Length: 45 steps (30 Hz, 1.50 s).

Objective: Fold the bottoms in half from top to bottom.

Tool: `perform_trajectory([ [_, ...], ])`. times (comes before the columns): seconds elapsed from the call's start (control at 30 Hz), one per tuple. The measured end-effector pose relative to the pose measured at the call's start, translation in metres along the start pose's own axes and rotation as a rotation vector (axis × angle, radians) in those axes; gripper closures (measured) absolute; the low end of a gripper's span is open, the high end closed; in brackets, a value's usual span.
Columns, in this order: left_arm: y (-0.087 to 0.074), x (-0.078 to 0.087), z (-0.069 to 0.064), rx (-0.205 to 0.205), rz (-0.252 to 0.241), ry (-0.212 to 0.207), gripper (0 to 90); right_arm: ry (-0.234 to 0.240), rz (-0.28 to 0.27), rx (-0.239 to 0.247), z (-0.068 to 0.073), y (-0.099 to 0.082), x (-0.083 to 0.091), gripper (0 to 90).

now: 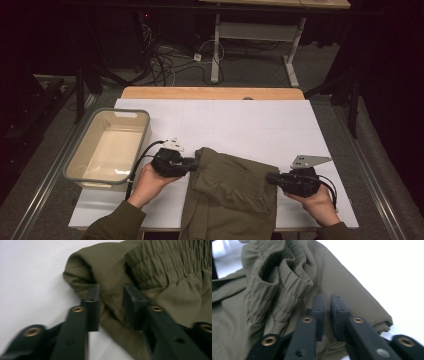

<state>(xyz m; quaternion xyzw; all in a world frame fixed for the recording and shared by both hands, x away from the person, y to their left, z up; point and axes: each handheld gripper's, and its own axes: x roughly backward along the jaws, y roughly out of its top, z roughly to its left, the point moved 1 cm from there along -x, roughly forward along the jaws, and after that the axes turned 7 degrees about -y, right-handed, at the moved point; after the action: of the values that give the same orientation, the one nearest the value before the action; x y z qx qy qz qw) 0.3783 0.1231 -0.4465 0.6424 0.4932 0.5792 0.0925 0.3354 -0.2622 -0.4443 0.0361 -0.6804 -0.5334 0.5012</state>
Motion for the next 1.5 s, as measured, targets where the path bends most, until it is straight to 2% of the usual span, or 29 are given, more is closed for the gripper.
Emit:
perform_trajectory([
  [0.1,0.007,-0.013,-0.003,-0.022,0.030,-0.021,84.9,-0.004,0.019,-0.010,0.002,-0.001,-0.009,90.0],
  [0.13,0.009,-0.016,-0.004,-0.027,0.038,-0.026,86.9,-0.005,0.027,-0.010,0.002,-0.002,-0.011,90.0],
  [0.23,0.011,-0.028,-0.007,-0.044,0.079,-0.027,87.1,-0.004,0.053,-0.009,0.005,-0.004,-0.017,90.0],
  [0.33,0.008,-0.032,-0.008,-0.047,0.101,-0.050,87.0,0.018,0.078,0.009,0.010,-0.007,-0.024,90.0],
  [0.5,0.002,-0.027,-0.011,-0.055,0.097,-0.093,86.5,0.062,0.083,0.046,0.018,-0.010,-0.026,90.0],
  [0.8,-0.014,-0.014,-0.021,-0.059,0.098,-0.141,86.5,0.118,0.050,0.091,0.026,-0.011,-0.021,90.0],
  [1.13,-0.026,-0.007,-0.034,-0.097,0.135,-0.200,86.5,0.166,0.028,0.121,0.040,-0.011,-0.015,90.0],
  [1.27,-0.036,-0.003,-0.040,-0.097,0.138,-0.222,86.5,0.190,0.023,0.150,0.047,-0.011,-0.013,90.0],
  [1.5,-0.049,0.001,-0.046,-0.097,0.178,-0.247,86.5,0.233,0.036,0.195,0.061,-0.012,-0.013,90.0],
])
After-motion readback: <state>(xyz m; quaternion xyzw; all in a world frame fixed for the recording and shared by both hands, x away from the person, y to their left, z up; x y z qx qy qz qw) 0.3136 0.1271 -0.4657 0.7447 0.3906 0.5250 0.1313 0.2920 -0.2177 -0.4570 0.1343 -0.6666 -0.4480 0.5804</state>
